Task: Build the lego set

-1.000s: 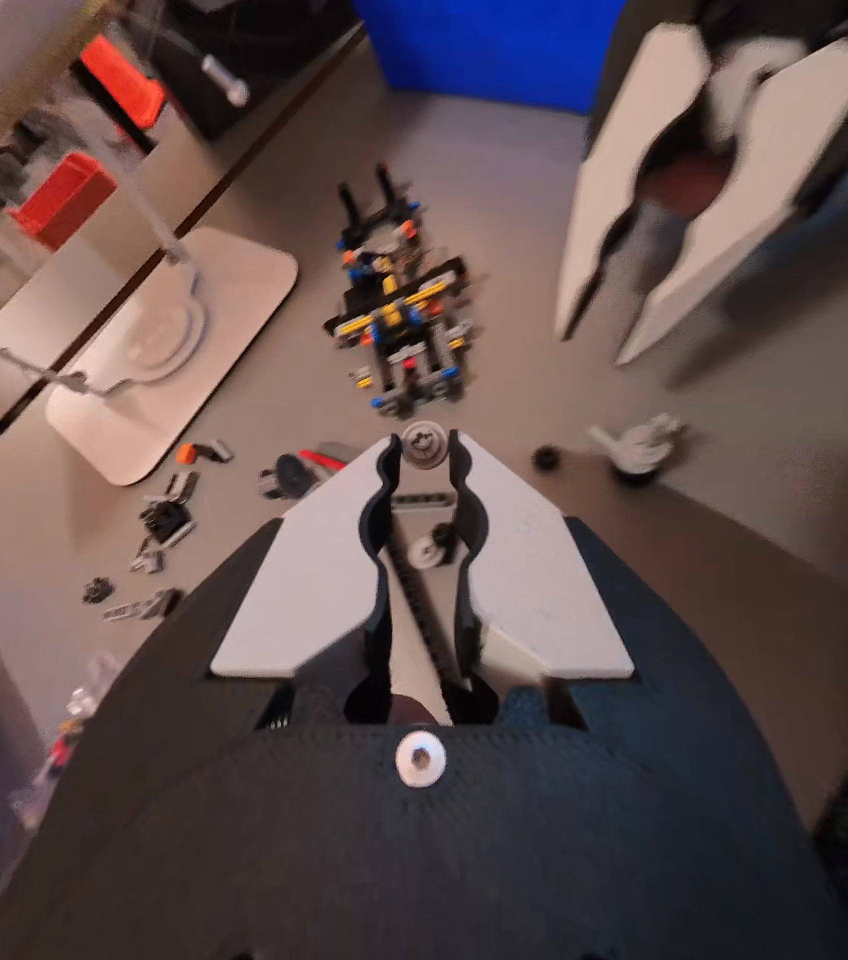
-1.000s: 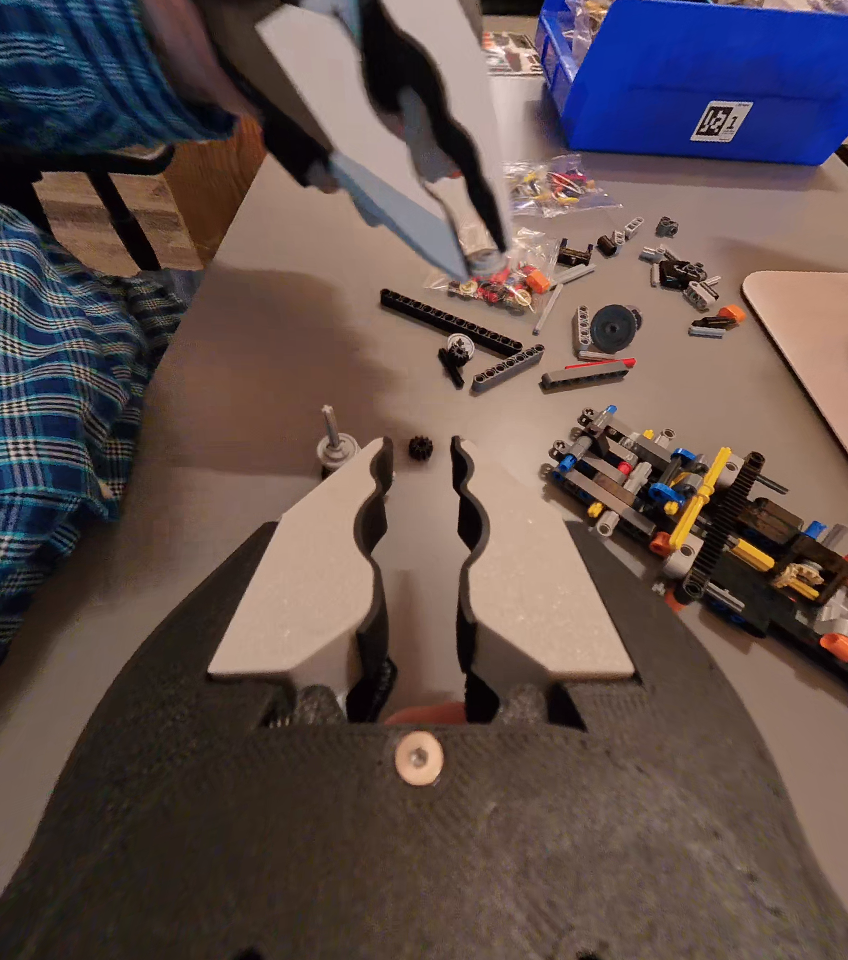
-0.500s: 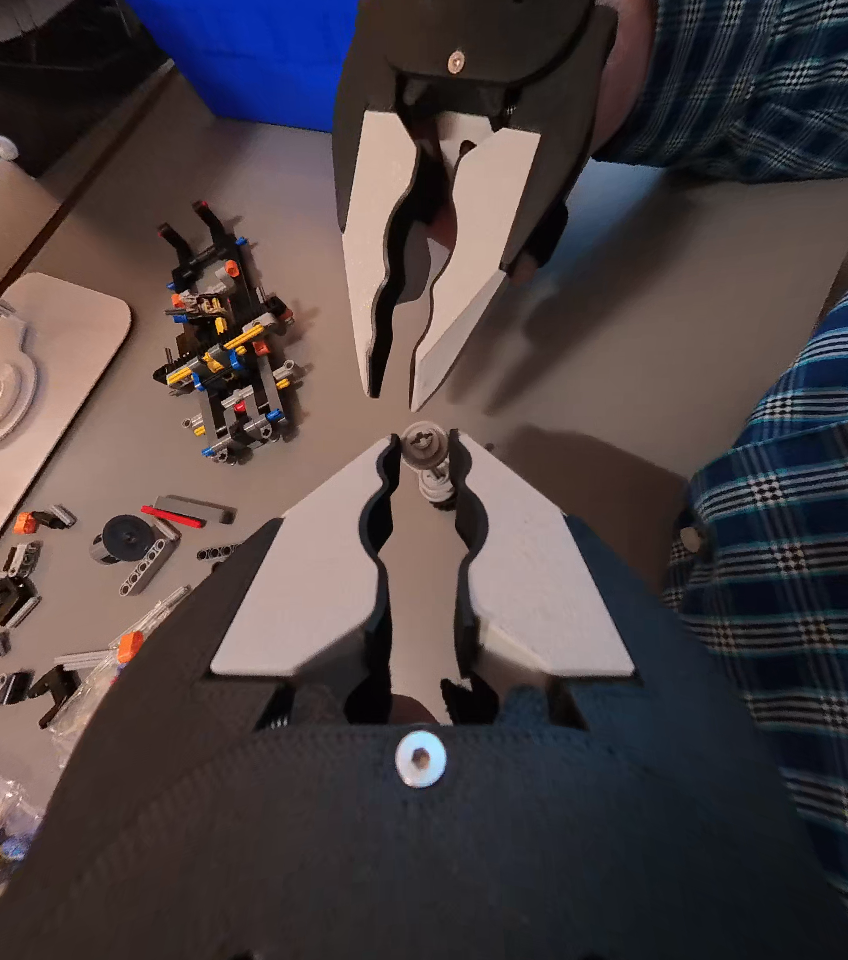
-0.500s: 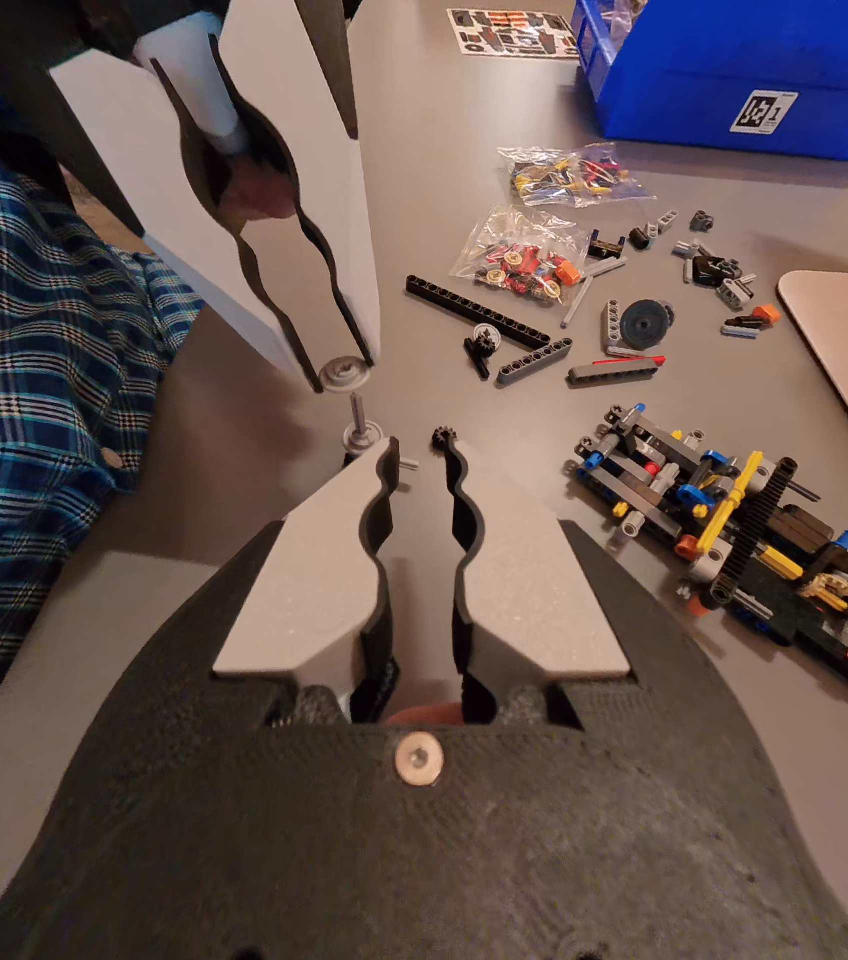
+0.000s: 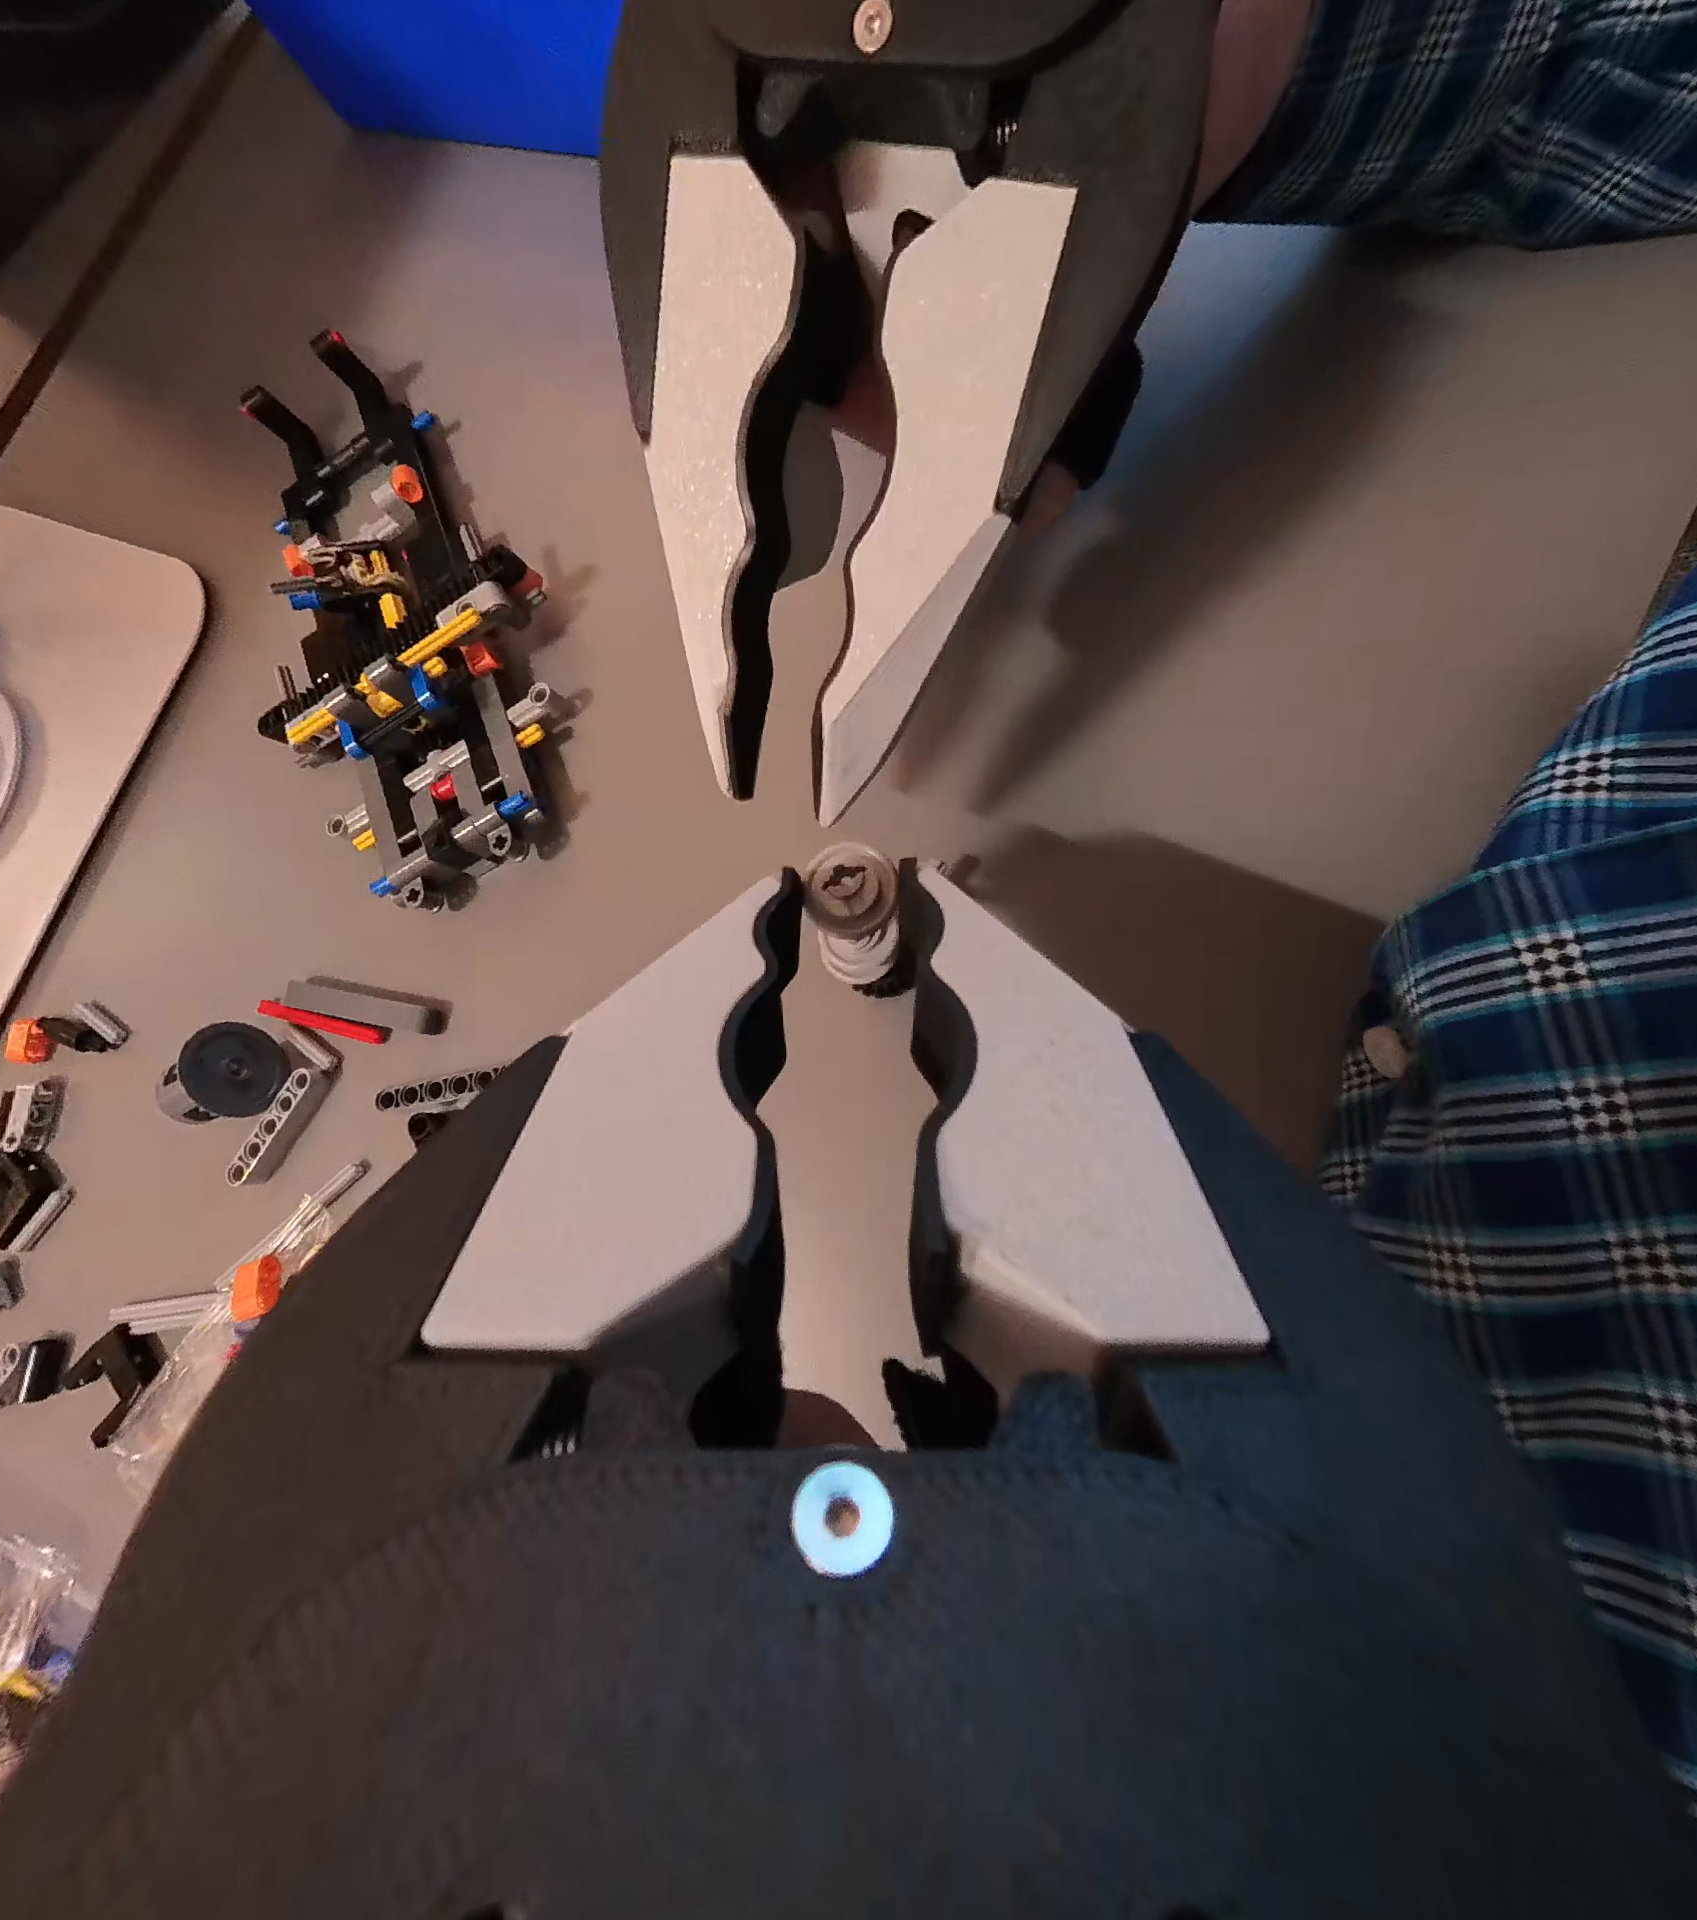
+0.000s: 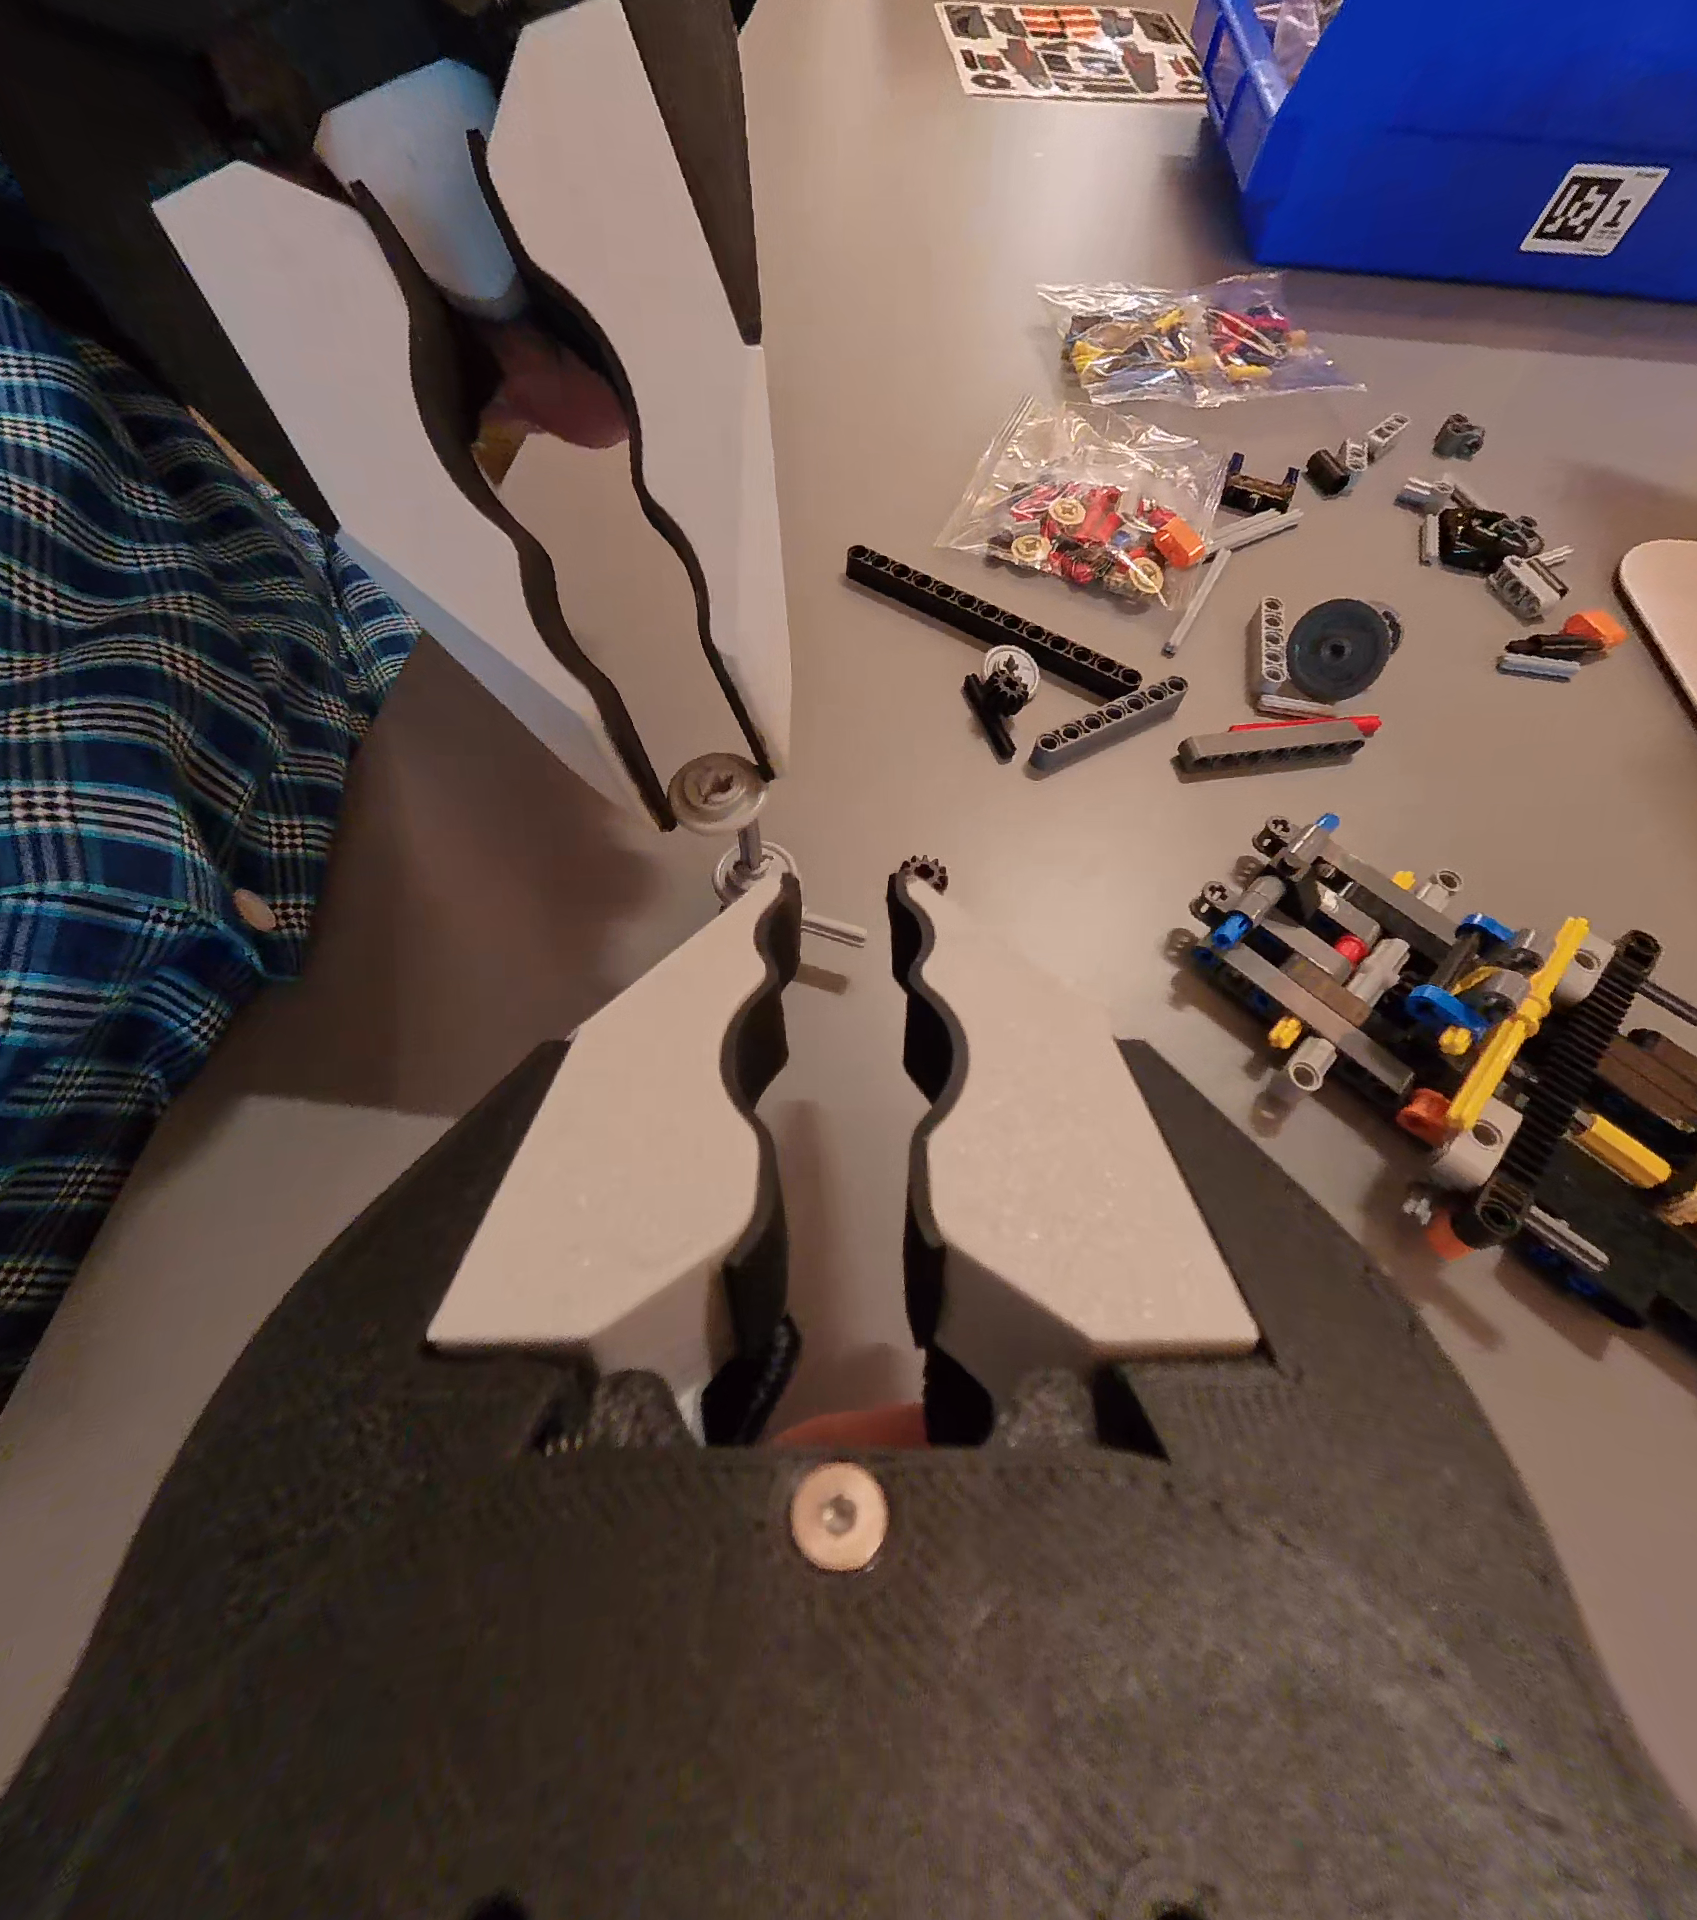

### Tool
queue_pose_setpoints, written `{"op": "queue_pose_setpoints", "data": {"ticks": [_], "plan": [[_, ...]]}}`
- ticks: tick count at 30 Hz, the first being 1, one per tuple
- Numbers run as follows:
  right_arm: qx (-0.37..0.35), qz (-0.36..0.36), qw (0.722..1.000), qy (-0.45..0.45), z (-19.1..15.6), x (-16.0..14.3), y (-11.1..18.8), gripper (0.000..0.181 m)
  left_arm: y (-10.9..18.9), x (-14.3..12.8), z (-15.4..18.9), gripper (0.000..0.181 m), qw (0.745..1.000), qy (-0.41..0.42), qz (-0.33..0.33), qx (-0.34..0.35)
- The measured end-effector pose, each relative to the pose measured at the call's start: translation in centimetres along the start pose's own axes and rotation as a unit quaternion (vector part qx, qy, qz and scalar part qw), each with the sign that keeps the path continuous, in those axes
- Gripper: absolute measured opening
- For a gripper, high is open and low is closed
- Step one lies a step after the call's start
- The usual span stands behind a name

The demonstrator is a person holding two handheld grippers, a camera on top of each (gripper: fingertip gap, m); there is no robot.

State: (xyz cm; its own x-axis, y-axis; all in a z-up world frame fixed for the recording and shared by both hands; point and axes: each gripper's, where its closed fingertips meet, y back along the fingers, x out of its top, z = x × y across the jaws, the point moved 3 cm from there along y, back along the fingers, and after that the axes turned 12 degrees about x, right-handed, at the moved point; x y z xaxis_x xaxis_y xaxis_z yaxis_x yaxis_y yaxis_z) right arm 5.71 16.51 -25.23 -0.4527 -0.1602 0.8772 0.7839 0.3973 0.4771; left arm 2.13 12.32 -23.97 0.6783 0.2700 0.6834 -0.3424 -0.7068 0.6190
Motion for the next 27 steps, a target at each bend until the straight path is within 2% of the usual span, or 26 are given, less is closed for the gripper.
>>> {"op": "queue_pose_setpoints", "data": {"ticks": [13,27], "plan": [[0.006,-0.001,1.0,0.001,-0.3,0.0,-0.3,0.014,0.5,-0.1,-0.6,0.016,1.0,0.009,0.0,0.004],[0.021,-0.031,0.999,0.022,-1.5,-0.5,-2.7,0.011,0.2,-0.3,-0.6,0.016,1.0,0.003,0.003,-0.012]]}}
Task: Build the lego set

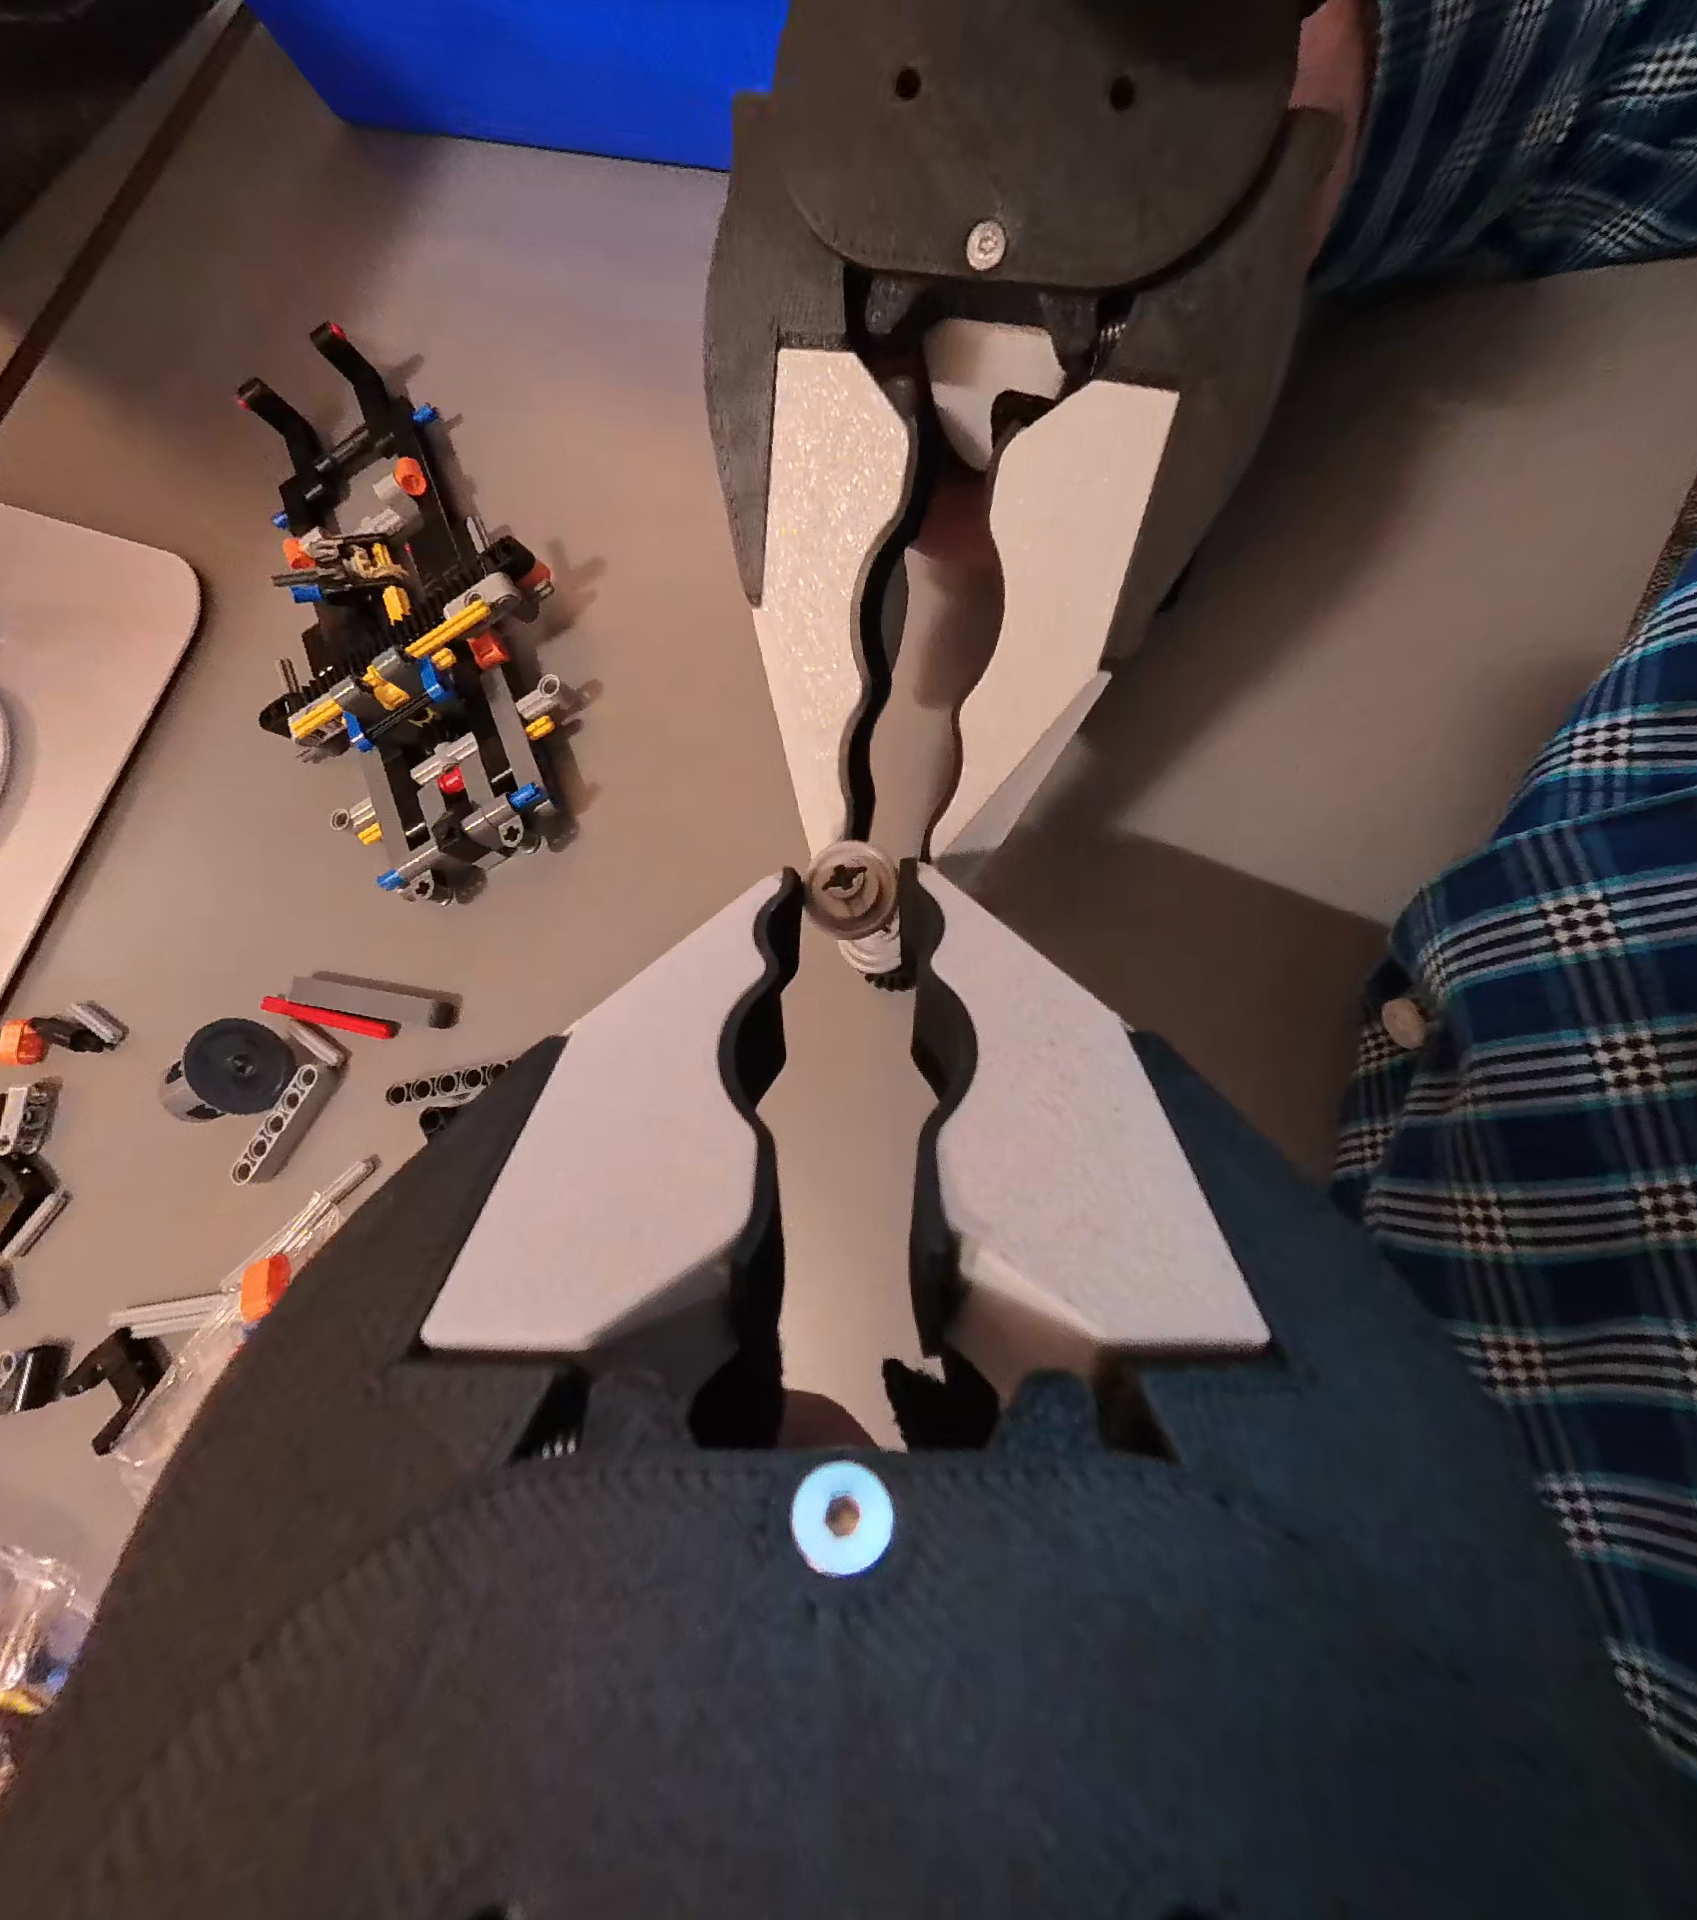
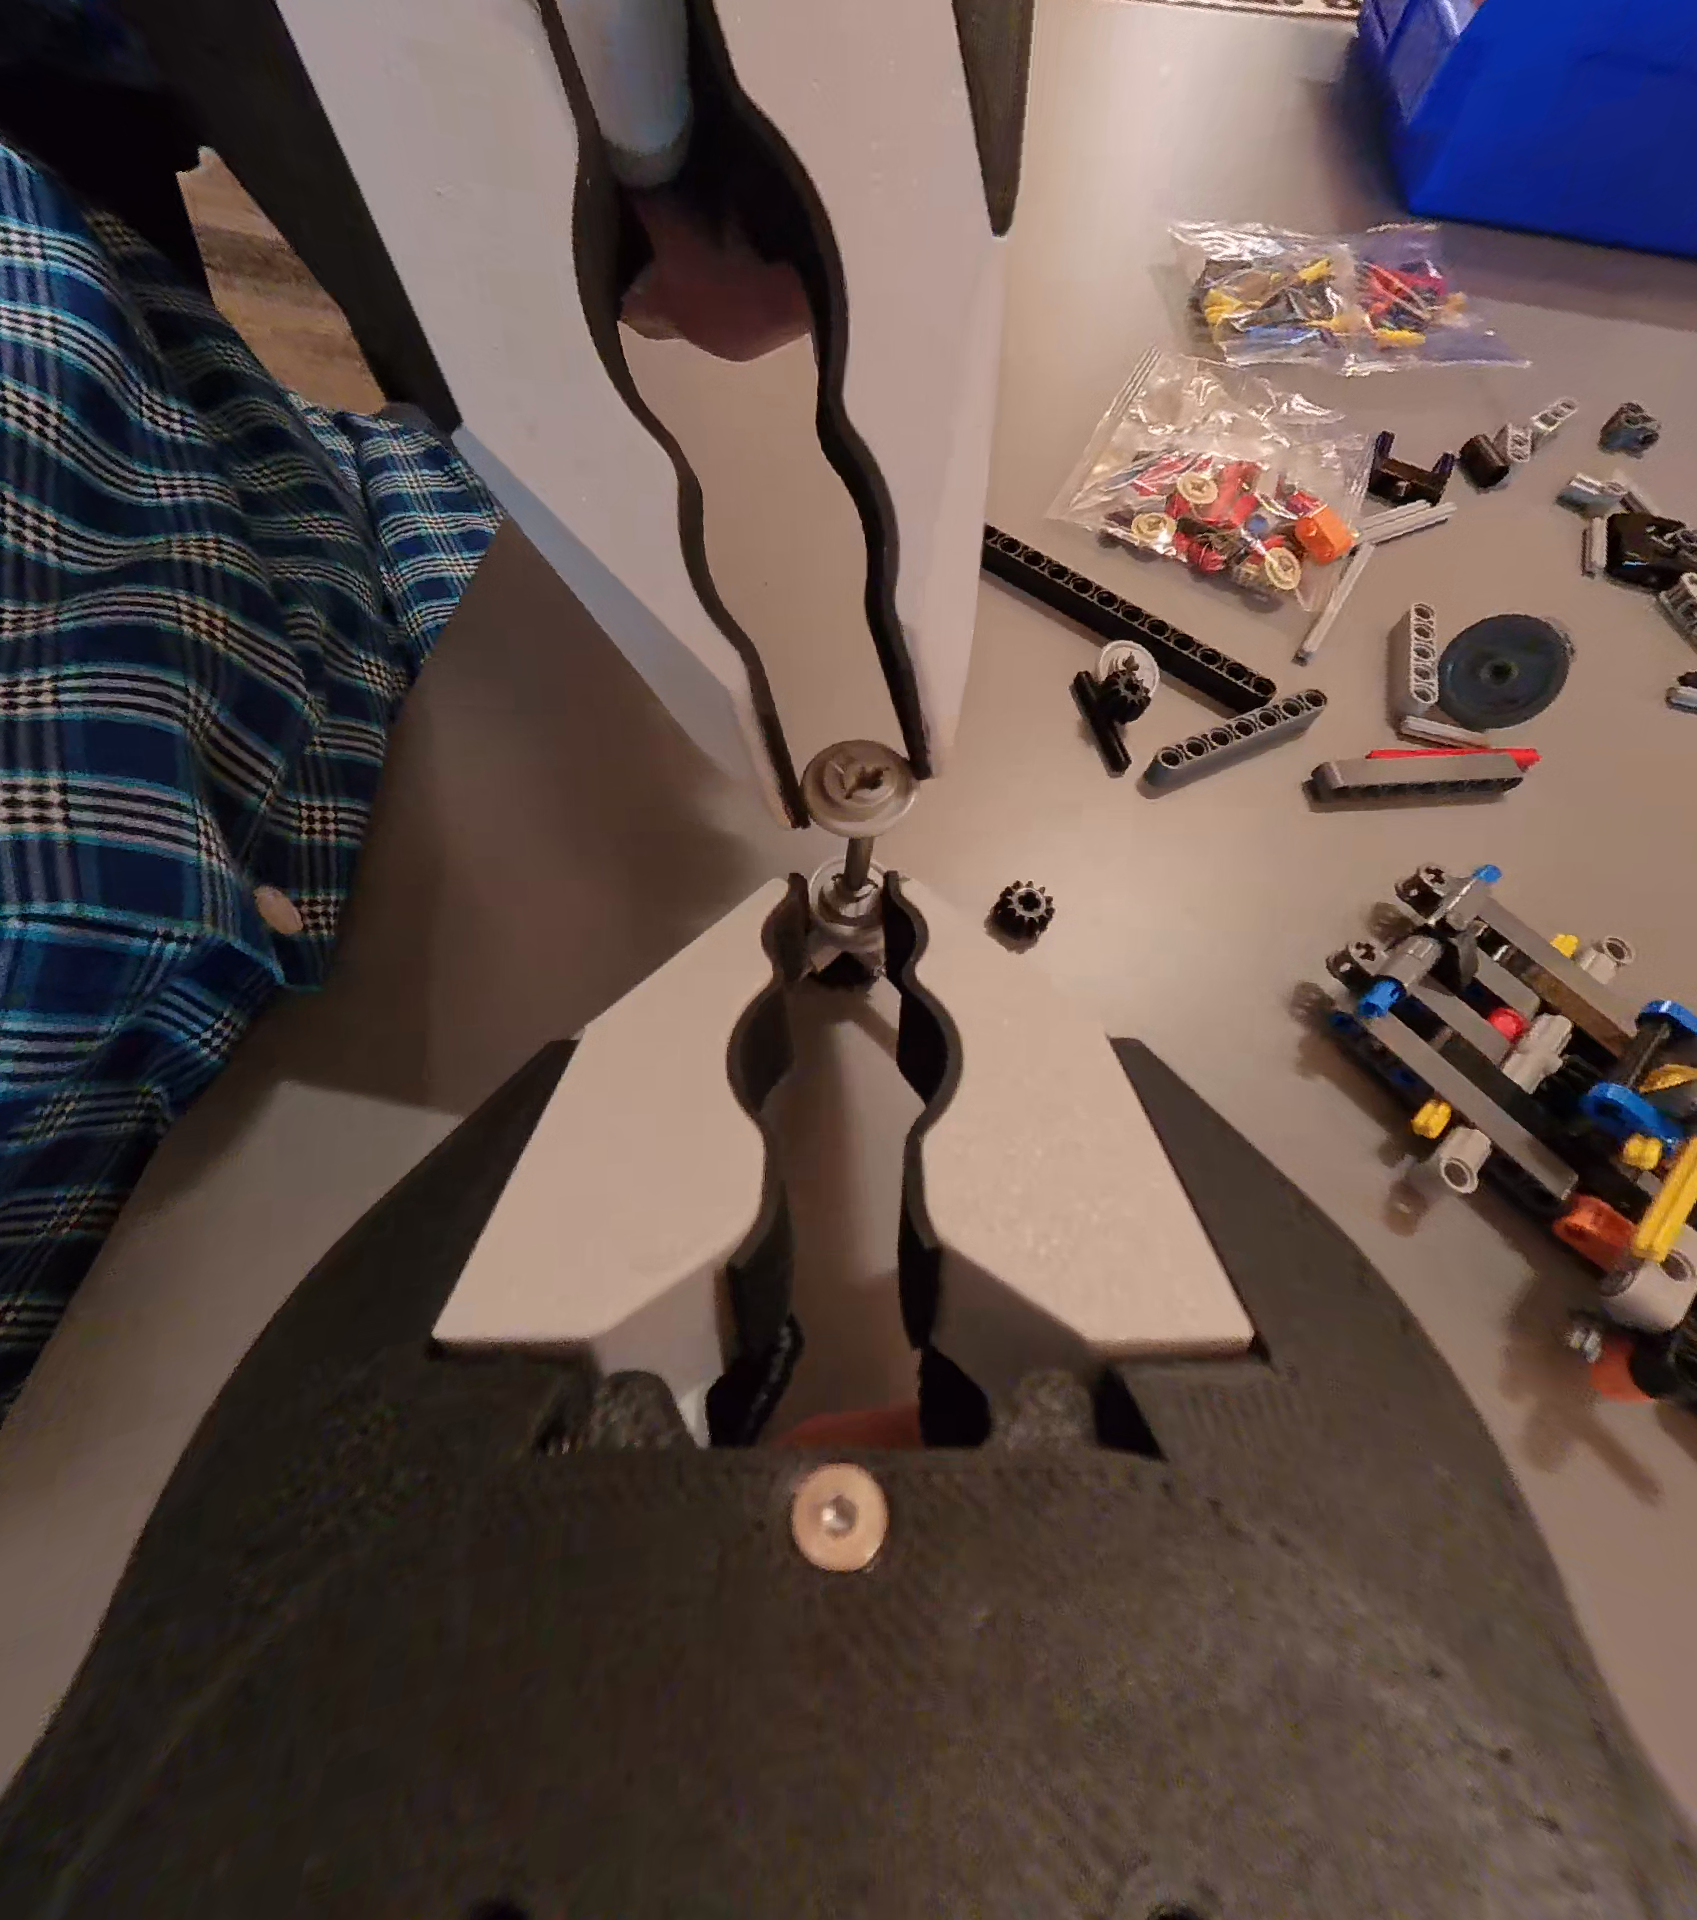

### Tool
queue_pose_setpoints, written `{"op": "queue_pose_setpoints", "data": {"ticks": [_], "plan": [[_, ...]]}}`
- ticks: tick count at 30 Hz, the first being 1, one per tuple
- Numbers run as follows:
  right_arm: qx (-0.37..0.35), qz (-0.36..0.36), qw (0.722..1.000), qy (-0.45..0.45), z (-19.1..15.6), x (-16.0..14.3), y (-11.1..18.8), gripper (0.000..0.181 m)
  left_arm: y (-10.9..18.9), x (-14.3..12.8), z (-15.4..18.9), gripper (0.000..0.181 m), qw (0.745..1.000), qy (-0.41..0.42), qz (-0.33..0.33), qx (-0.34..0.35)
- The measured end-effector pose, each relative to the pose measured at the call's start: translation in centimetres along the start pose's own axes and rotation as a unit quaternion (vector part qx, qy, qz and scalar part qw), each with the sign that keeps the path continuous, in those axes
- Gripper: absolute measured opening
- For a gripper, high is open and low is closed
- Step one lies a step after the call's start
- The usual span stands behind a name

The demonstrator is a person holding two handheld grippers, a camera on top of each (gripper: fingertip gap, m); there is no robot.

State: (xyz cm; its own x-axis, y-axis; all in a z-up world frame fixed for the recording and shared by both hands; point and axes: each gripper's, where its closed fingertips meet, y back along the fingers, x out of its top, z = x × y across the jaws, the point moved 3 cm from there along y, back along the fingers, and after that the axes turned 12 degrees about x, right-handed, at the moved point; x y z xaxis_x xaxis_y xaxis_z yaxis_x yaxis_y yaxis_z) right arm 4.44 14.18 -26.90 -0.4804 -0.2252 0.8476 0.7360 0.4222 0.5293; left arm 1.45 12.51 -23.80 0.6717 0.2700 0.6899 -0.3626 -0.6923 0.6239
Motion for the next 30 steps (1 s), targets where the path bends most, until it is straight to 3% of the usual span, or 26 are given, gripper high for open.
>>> {"op": "queue_pose_setpoints", "data": {"ticks": [16,30], "plan": [[0.003,0.004,1.0,-0.004,0.0,0.0,0.1,0.007,0.3,0.1,0.1,0.016,0.998,-0.037,0.001,-0.054],[0.003,0.004,1.0,-0.006,0.0,0.0,0.2,0.007,-0.2,-1.2,-0.5,0.012,0.981,-0.16,-0.013,-0.109]]}}
